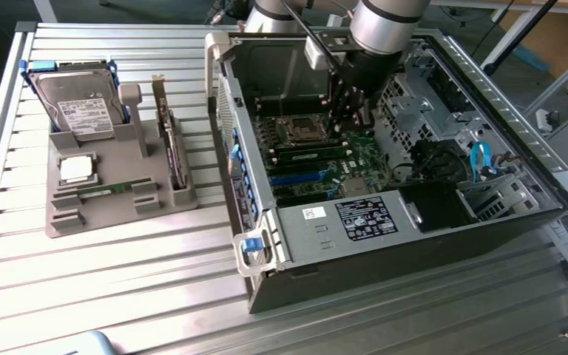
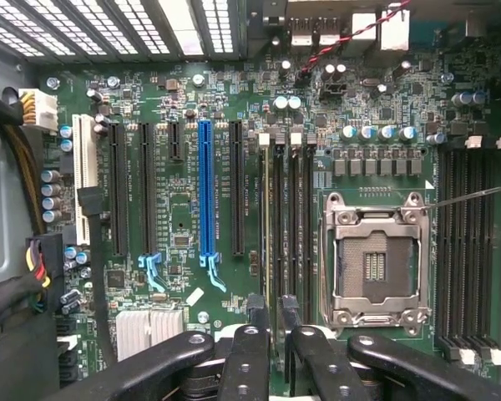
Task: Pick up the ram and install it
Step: 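Insert the ram into the slot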
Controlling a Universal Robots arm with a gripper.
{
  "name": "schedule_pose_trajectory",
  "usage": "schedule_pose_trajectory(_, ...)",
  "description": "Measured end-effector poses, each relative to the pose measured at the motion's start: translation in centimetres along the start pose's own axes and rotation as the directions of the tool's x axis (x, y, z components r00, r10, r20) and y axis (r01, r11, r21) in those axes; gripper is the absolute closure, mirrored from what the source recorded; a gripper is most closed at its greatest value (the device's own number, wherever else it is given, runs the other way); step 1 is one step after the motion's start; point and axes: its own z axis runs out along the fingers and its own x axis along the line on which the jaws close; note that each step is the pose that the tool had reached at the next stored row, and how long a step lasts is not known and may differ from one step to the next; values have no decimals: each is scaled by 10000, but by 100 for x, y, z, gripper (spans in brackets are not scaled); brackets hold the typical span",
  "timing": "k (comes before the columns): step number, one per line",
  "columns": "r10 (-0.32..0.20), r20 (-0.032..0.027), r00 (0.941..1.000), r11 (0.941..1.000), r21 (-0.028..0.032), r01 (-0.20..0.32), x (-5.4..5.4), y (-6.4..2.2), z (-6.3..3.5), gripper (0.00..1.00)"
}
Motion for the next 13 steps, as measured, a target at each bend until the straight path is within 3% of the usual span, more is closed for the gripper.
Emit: schedule_pose_trajectory(13, 1, 0, 10000, 10000, 0, -1, 0, -2, -159, 81)
